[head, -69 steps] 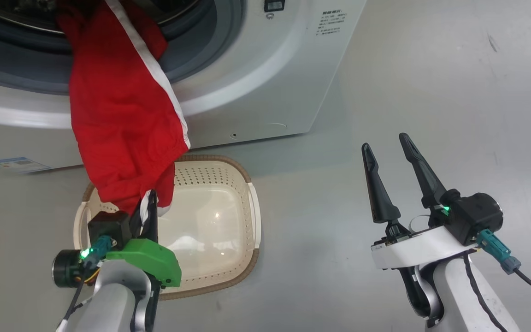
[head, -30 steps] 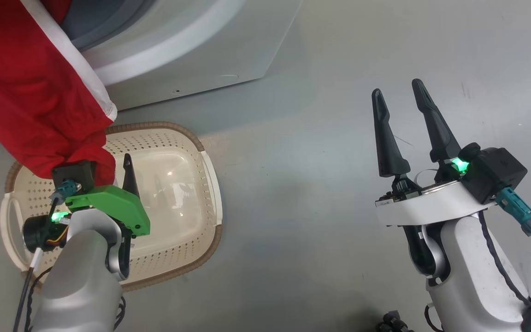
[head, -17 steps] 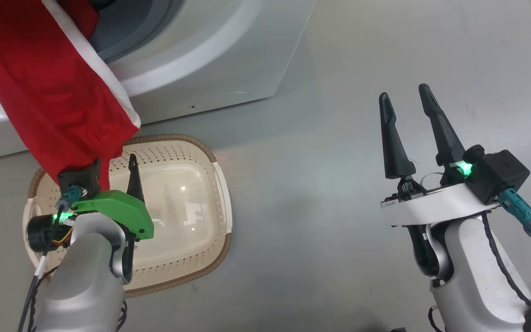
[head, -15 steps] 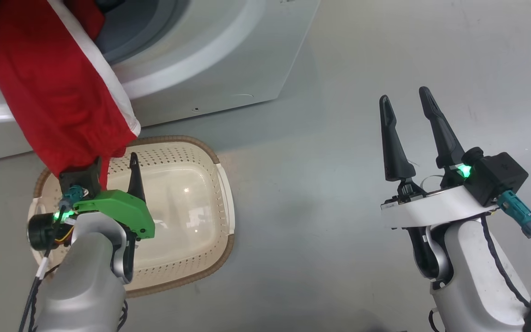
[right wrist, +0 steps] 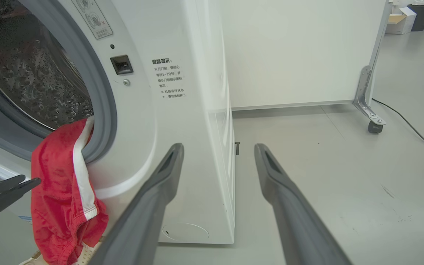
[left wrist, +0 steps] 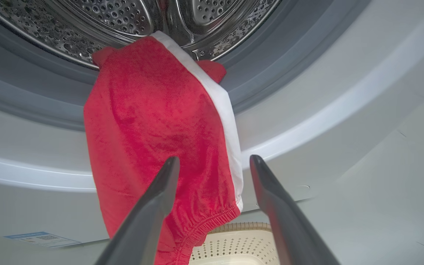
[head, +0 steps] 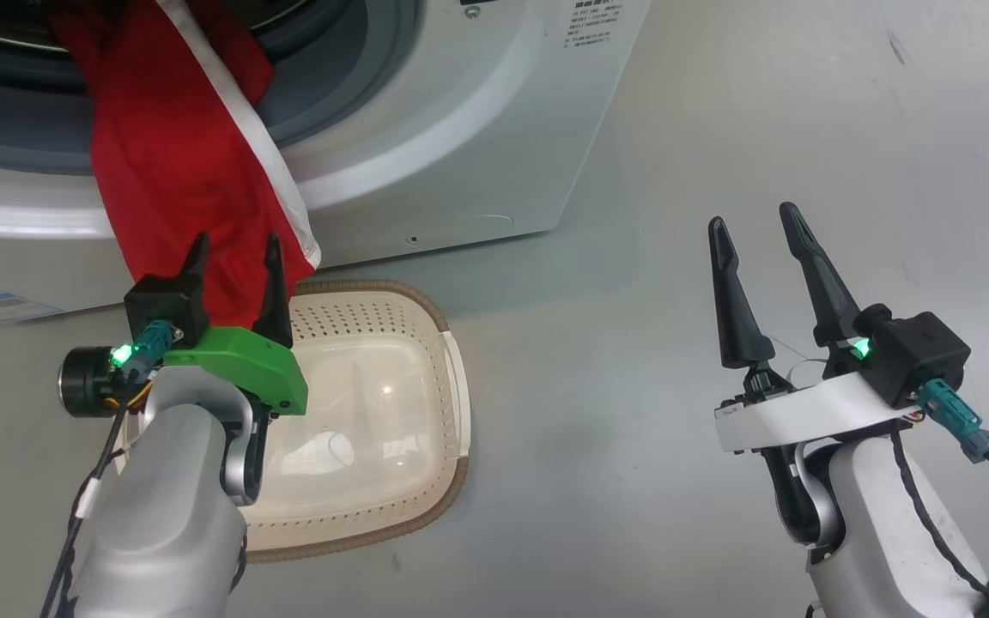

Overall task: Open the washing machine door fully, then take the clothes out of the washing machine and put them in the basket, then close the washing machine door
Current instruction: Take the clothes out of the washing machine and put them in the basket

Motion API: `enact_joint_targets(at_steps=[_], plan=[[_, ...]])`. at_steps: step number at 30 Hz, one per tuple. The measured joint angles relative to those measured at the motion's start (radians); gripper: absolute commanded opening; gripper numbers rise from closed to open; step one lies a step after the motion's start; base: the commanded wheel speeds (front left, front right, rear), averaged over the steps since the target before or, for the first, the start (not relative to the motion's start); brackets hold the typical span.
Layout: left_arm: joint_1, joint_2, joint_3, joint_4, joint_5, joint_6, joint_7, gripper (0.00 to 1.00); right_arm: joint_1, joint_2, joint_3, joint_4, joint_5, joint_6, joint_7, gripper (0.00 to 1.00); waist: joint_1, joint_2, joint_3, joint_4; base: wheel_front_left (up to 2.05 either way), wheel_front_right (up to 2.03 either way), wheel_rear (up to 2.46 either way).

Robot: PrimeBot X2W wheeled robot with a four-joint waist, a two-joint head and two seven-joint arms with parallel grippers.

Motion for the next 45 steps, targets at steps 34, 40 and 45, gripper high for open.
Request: enact_joint_targets(at_steps=[34, 40, 45], plan=[[0.313, 0.002, -0.072, -0.393, 0.054, 0.04, -0.002, 1.0, 0.119, 0.001, -0.046, 0.089, -0.009, 0.0, 0.0, 1.0, 0.0, 0.0, -0.18, 0.092, 0.0, 0.0, 0.0], [0.348, 0.002, -0.077, -0.415, 0.054, 0.043, -0.002, 1.0, 0.126, 0.001, -0.039, 0.096, -0.009, 0.0, 0.0, 1.0, 0.0, 0.0, -0.188, 0.097, 0.0, 0.0, 0.0], [0.366, 0.002, -0.076, -0.428, 0.057, 0.043, -0.002, 1.0, 0.129, 0.001, -0.033, 0.102, -0.009, 0.0, 0.0, 1.0, 0.0, 0.0, -0.193, 0.098, 0.0, 0.0, 0.0]])
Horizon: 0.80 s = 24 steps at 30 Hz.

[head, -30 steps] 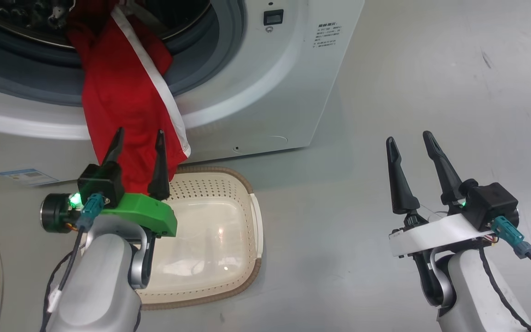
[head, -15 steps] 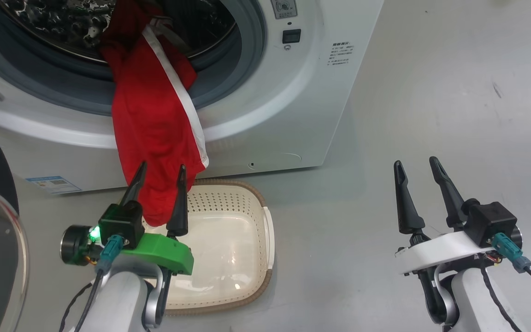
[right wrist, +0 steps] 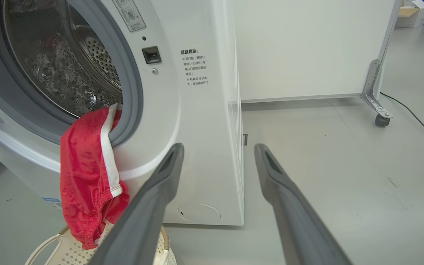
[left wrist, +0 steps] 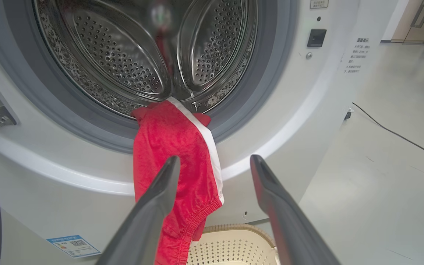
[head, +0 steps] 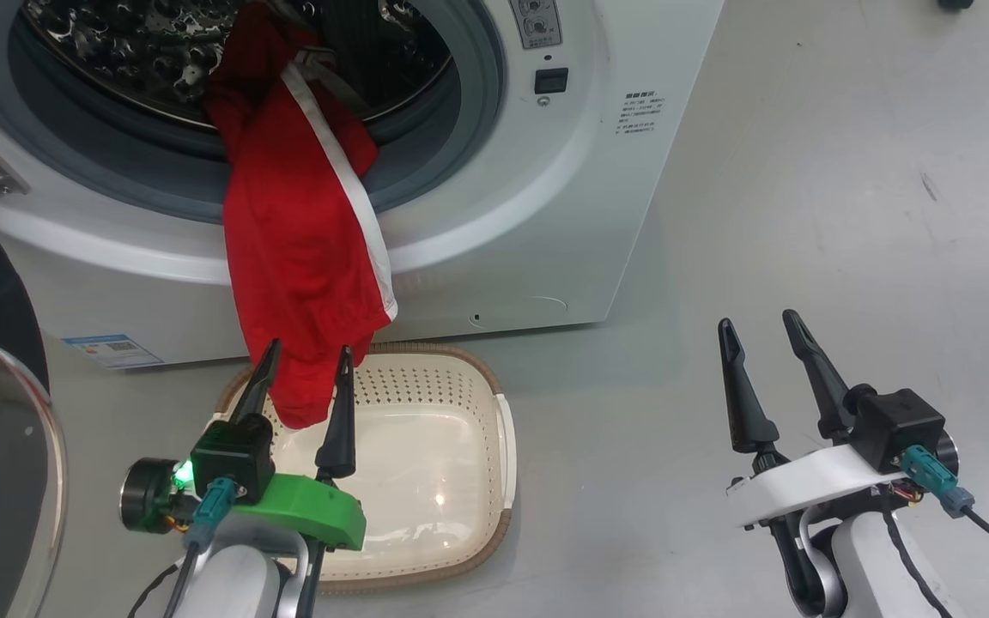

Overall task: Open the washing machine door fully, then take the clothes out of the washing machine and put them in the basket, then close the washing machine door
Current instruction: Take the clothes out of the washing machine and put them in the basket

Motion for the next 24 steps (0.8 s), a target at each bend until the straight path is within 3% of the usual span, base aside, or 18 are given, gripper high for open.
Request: enact_joint_targets(at_steps=[24], plan=[[0.038, 0.001, 0.005, -0.049, 0.022, 0.009, 0.0, 1.0, 0.008, 0.0, 0.021, 0.005, 0.001, 0.0, 0.0, 1.0, 0.0, 0.0, 0.004, -0.002, 0.0, 0.0, 0.0]])
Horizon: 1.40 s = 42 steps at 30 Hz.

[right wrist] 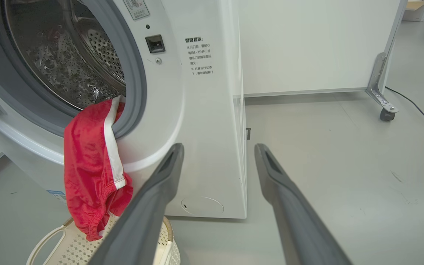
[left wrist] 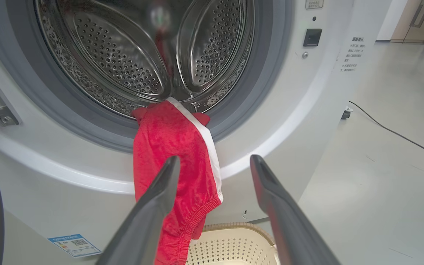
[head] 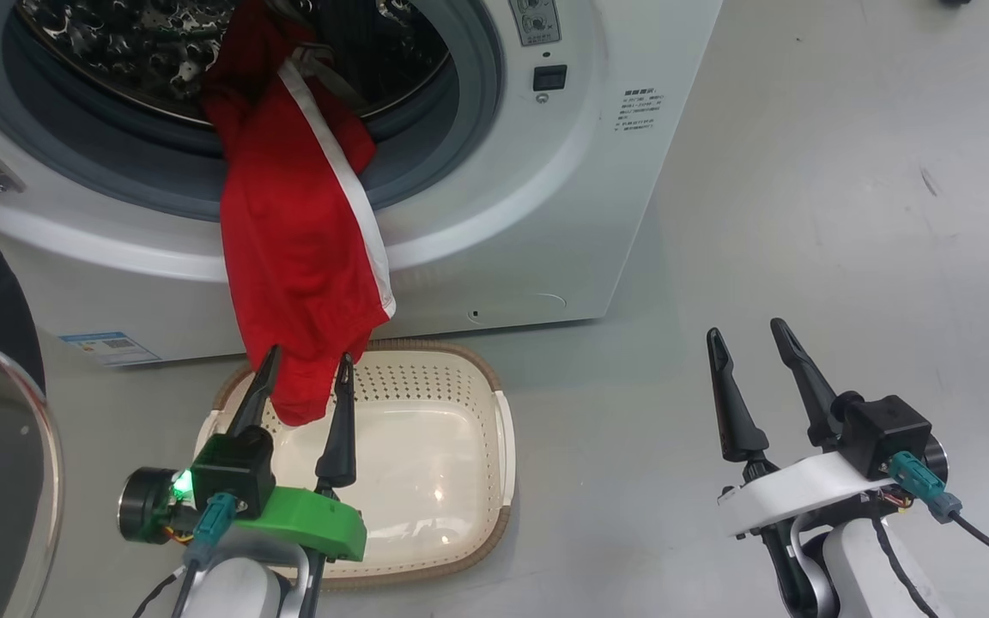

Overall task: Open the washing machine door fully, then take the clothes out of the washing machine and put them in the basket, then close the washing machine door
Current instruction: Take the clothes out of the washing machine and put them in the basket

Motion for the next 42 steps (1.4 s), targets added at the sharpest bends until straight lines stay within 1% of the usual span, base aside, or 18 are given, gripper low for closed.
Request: enact_joint_targets(at_steps=[15, 25, 30, 35, 38, 42], plan=[[-0.013, 0.002, 0.022, 0.014, -0.005, 0.0, 0.013, 1.0, -0.021, 0.0, 0.023, -0.026, 0.0, 0.0, 0.0, 1.0, 0.0, 0.0, 0.087, -0.022, 0.0, 0.0, 0.0], [-0.175, 0.002, 0.024, 0.044, -0.016, 0.0, 0.044, 1.0, -0.083, -0.001, 0.049, -0.053, 0.001, 0.0, 0.0, 1.0, 0.0, 0.0, 0.189, -0.049, 0.0, 0.0, 0.0], [-0.266, 0.001, 0.042, 0.088, -0.013, 0.0, 0.073, 1.0, -0.122, -0.001, 0.063, -0.064, 0.015, 0.0, 0.0, 1.0, 0.0, 0.0, 0.242, -0.075, 0.0, 0.0, 0.0], [-0.34, 0.001, 0.079, 0.158, 0.011, 0.0, 0.111, 1.0, -0.156, -0.001, 0.084, -0.067, 0.038, 0.0, 0.0, 1.0, 0.0, 0.0, 0.286, -0.113, 0.0, 0.0, 0.0], [-0.421, 0.019, 0.174, 0.26, 0.019, 0.0, 0.146, 1.0, -0.183, -0.001, 0.096, -0.07, 0.081, 0.0, 0.0, 1.0, 0.0, 0.0, 0.337, -0.18, 0.0, 0.0, 0.0], [-0.453, 0.019, 0.233, 0.325, 0.019, 0.001, 0.151, 1.0, -0.198, -0.001, 0.1, -0.069, 0.086, 0.0, 0.0, 1.0, 0.0, 0.0, 0.359, -0.212, 0.0, 0.0, 0.0]])
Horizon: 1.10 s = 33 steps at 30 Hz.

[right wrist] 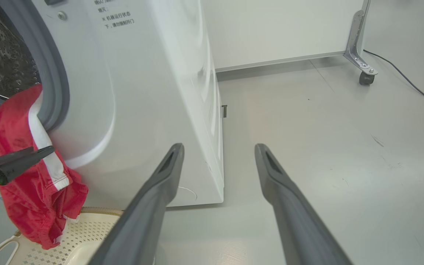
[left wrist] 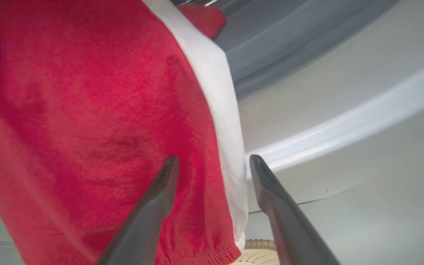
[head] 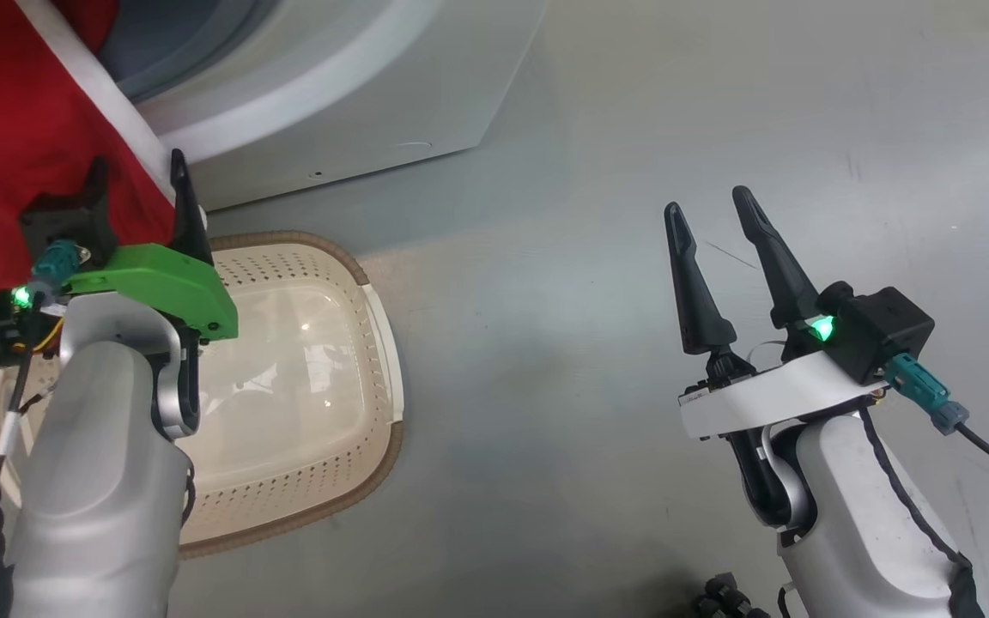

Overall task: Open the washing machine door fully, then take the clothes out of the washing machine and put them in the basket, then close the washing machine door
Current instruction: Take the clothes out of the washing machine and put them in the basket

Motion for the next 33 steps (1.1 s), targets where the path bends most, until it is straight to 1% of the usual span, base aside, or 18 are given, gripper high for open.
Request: enact_joint_targets(at_steps=[8, 9, 10, 12, 13, 23, 33], plan=[[-0.044, -0.007, 0.062, 0.069, 0.003, 0.0, 0.001, 1.0, -0.002, 0.0, -0.01, 0.002, 0.007, 0.0, 0.0, 1.0, 0.0, 0.0, 0.012, -0.02, 0.0, 0.0, 0.0], [-0.048, -0.007, 0.065, 0.076, 0.008, 0.0, -0.006, 0.83, -0.002, 0.0, -0.01, 0.002, 0.007, 0.0, 0.0, 1.0, 0.0, 0.0, 0.012, -0.02, 0.0, 0.0, 0.0], [-0.052, -0.008, 0.067, 0.083, 0.012, 0.0, -0.007, 0.4, -0.002, 0.0, -0.01, 0.003, 0.007, 0.0, 0.0, 1.0, 0.0, 0.0, 0.012, -0.021, 0.0, 0.0, 0.0], [-0.059, -0.009, 0.071, 0.097, 0.017, 0.0, -0.016, 0.09, -0.002, 0.0, -0.01, 0.003, 0.007, 0.0, 0.0, 1.0, 0.0, 0.0, 0.011, -0.022, 0.0, 0.0, 0.0], [-0.06, -0.01, 0.071, 0.102, 0.018, 0.0, -0.021, 0.0, -0.002, 0.0, -0.01, 0.004, 0.007, 0.0, 0.0, 1.0, 0.0, 0.0, 0.01, -0.021, 0.0, 0.0, 0.0], [-0.06, -0.022, 0.041, 0.153, 0.019, 0.0, -0.086, 0.0, -0.003, 0.0, -0.036, 0.011, -0.007, 0.0, 0.0, 1.0, 0.0, 0.0, 0.0, 0.006, 0.0, 0.0, 0.0], [-0.053, -0.027, -0.005, 0.139, 0.001, 0.0, -0.14, 0.0, -0.003, 0.0, -0.06, 0.023, -0.046, 0.0, 0.0, 1.0, 0.0, 0.0, -0.025, 0.059, 0.0, 0.0, 0.0]])
